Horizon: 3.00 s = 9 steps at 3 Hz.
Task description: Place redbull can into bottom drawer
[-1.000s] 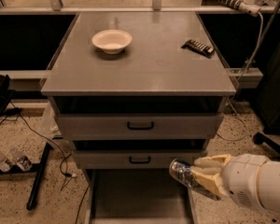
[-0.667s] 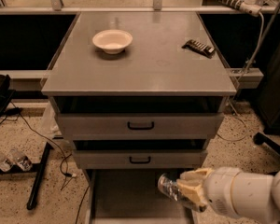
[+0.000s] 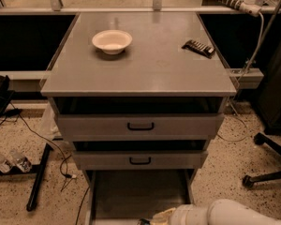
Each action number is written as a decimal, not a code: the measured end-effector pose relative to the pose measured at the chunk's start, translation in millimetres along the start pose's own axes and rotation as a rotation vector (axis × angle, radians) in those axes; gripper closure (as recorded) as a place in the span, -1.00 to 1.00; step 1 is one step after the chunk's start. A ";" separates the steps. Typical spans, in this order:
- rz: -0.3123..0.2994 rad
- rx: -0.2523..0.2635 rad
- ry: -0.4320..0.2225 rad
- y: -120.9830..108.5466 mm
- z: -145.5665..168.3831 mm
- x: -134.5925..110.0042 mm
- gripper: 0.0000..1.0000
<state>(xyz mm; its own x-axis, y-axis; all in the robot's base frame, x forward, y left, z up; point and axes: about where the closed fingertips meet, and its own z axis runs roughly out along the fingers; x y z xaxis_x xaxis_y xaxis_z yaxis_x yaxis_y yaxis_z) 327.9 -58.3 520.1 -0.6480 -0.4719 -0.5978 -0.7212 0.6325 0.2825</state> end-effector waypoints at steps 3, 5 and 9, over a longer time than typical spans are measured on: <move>0.042 0.079 -0.022 -40.2 58.7 9.9 1.00; 0.062 0.068 -0.038 -52.5 77.2 7.5 0.61; 0.062 0.068 -0.038 -52.5 77.3 7.5 -1.00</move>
Offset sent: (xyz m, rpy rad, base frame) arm 0.0144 0.0074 -0.0451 -0.0062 0.0210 -0.0289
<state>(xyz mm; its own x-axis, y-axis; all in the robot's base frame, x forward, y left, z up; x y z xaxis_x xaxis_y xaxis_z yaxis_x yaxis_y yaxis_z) 379.8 -47.6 442.9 -0.6801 -0.4081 -0.6090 -0.6610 0.7007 0.2686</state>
